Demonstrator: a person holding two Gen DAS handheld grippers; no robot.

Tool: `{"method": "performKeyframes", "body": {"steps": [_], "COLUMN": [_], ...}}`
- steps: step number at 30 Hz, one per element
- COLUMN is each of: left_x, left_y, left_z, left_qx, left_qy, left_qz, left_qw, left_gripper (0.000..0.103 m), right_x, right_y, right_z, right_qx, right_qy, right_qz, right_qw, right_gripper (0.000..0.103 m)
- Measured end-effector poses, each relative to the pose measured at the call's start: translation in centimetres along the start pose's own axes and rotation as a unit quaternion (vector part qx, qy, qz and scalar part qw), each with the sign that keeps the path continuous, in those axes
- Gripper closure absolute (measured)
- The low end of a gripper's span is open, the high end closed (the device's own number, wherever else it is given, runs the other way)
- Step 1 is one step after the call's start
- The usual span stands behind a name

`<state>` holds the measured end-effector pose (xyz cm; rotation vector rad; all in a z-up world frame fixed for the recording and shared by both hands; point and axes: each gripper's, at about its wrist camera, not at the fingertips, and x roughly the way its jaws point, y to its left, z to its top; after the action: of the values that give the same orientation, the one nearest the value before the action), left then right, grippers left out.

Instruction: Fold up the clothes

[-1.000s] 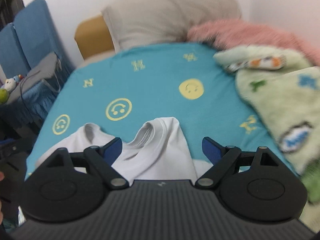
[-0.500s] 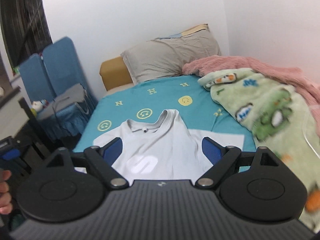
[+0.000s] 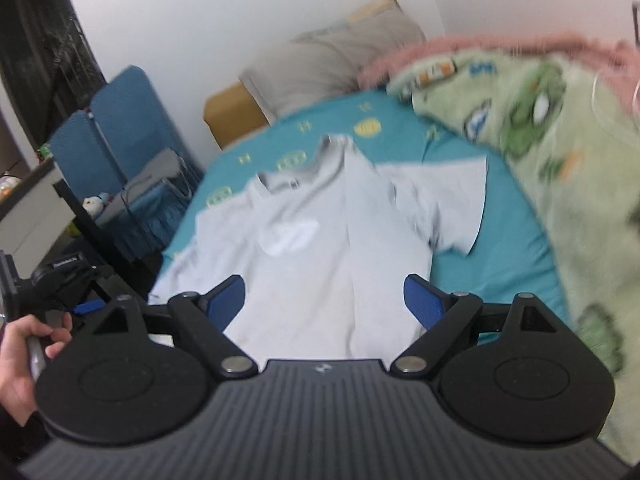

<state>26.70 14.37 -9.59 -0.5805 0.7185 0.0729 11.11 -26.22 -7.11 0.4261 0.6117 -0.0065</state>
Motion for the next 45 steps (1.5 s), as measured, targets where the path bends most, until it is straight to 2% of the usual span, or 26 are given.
{"method": "performKeyframes", "body": {"steps": [6, 9, 12, 14, 16, 18, 20, 22, 24, 26, 28, 31, 32, 34, 36, 38, 39, 42, 45], "left_x": [5.4, 8.0, 10.7, 12.2, 12.3, 11.6, 10.5, 9.2, 8.1, 7.3, 6.9, 7.4, 7.7, 8.4, 8.5, 8.0, 7.6, 6.5, 7.6], "left_y": [0.1, 0.1, 0.1, -0.1, -1.2, -2.3, -4.0, -6.7, -10.2, -13.9, -17.2, -20.8, -21.3, -21.9, -21.7, -20.6, -20.0, -17.2, -14.0], "left_z": [-0.2, -0.3, -0.4, -0.5, -0.6, -0.4, -0.2, -0.6, -2.0, -4.2, -7.2, -12.7, -14.4, -17.1, -18.3, -18.4, -18.1, -16.5, -12.7], "left_qx": [0.032, 0.049, 0.065, 0.078, 0.102, 0.122, 0.164, 0.230, 0.317, 0.400, 0.467, 0.558, 0.576, 0.589, 0.575, 0.546, 0.528, 0.452, 0.342], "left_qy": [0.010, 0.015, 0.020, 0.022, 0.013, -0.003, -0.031, -0.059, -0.083, -0.094, -0.085, -0.068, -0.060, -0.034, -0.015, -0.008, -0.006, -0.003, 0.001], "left_qz": [0.001, 0.001, 0.002, 0.009, 0.040, 0.057, 0.079, 0.092, 0.090, 0.069, 0.039, 0.006, -0.002, -0.023, -0.043, -0.066, -0.077, -0.101, -0.081], "left_qw": [0.9994, 0.9987, 0.9977, 0.9967, 0.9939, 0.9908, 0.9829, 0.9669, 0.9404, 0.9089, 0.8792, 0.8269, 0.8154, 0.8069, 0.8166, 0.8352, 0.8457, 0.8865, 0.9362], "left_gripper": [0.034, 0.042, 0.057, 0.086, 0.100, 0.101, 0.101, 0.101, 0.101, 0.101, 0.101, 0.101, 0.099, 0.091, 0.086, 0.066, 0.064, 0.060, 0.056], "right_x": [4.7, 6.4, 7.9, 7.9, 7.5, 7.1, 6.6, 6.1, 5.7, 5.3, 5.0, 4.7, 4.6, 4.5, 4.4, 4.4, 4.4, 4.6, 5.1], "right_y": [-1.3, -2.1, -3.0, -3.6, -3.8, -3.9, -4.1, -4.4, -4.6, -4.9, -5.3, -5.8, -5.9, -6.2, -6.5, -6.8, -7.0, -7.4, -7.6], "right_z": [0.0, -0.1, -0.2, 0.0, 0.1, 0.1, 0.3, 0.4, 0.5, 0.6, 0.7, 0.9, 1.0, 1.0, 1.1, 1.2, 1.2, 1.3, 1.2], "right_qx": [0.003, 0.011, 0.026, 0.050, 0.055, 0.060, 0.065, 0.070, 0.074, 0.078, 0.084, 0.091, 0.094, 0.096, 0.100, 0.107, 0.112, 0.124, 0.133], "right_qy": [0.014, 0.025, 0.037, 0.040, 0.037, 0.033, 0.028, 0.023, 0.018, 0.013, 0.009, 0.005, 0.003, 0.002, 0.003, 0.004, 0.005, 0.009, 0.014], "right_qz": [0.003, 0.001, 0.002, 0.013, 0.015, 0.017, 0.018, 0.018, 0.013, 0.009, 0.005, 0.002, 0.002, 0.005, 0.009, 0.016, 0.019, 0.026, 0.029], "right_qw": [1.000, 1.000, 0.999, 0.998, 0.998, 0.998, 0.997, 0.997, 0.997, 0.997, 0.996, 0.996, 0.996, 0.995, 0.995, 0.994, 0.994, 0.992, 0.991], "right_gripper": [0.015, 0.015, 0.015, 0.015, 0.015, 0.015, 0.015, 0.015, 0.015, 0.015, 0.015, 0.015, 0.015, 0.015, 0.015, 0.015, 0.015, 0.015, 0.015]}}
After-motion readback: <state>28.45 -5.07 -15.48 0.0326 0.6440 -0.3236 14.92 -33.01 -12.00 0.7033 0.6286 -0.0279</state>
